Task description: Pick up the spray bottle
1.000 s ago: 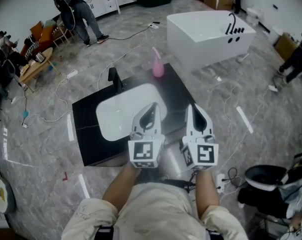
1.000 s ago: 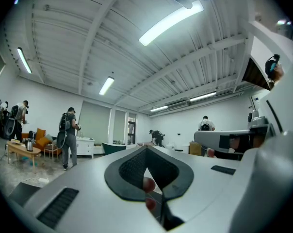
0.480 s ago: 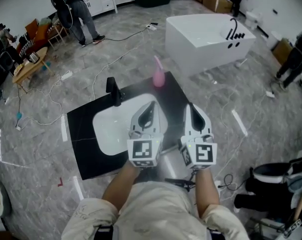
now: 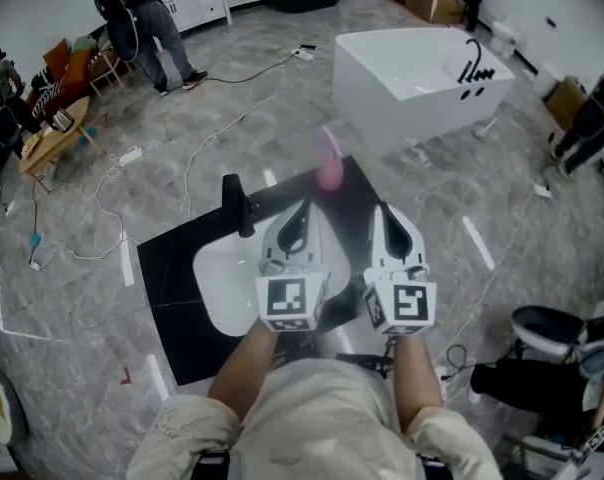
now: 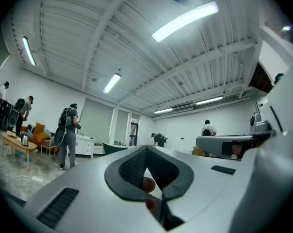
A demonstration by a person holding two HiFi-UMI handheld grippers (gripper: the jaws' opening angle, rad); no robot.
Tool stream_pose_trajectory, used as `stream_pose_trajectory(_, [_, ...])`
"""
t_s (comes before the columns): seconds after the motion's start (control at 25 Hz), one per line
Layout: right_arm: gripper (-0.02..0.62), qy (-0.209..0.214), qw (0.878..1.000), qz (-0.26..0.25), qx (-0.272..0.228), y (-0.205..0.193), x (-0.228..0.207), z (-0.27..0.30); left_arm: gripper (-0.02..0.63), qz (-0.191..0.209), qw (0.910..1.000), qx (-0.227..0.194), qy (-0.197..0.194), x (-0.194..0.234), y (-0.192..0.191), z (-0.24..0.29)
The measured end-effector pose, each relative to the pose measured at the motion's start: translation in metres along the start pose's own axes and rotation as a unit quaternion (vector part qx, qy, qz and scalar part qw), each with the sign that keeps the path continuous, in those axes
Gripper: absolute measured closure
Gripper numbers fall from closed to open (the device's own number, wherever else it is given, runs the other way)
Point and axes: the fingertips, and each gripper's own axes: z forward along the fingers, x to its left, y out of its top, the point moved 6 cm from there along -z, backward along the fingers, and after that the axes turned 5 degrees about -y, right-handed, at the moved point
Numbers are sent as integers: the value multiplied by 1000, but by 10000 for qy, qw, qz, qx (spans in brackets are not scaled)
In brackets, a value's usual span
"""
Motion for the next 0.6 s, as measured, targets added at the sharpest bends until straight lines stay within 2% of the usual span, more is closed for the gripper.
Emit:
stream_pose_trajectory(0.16, [591,-26,9999,12,109,-2,6,22,604,0,10000,17,21,15,-1,11])
stream_pose_trajectory(0.28, [591,106,9999,48,40,-9,8,37,604,6,10000,53,61,23,-5,17])
stream_pose_trajectory(0.6, [592,433,9988,141,184,-28,-9,76,604,46,9988,145,472,32,-20,50])
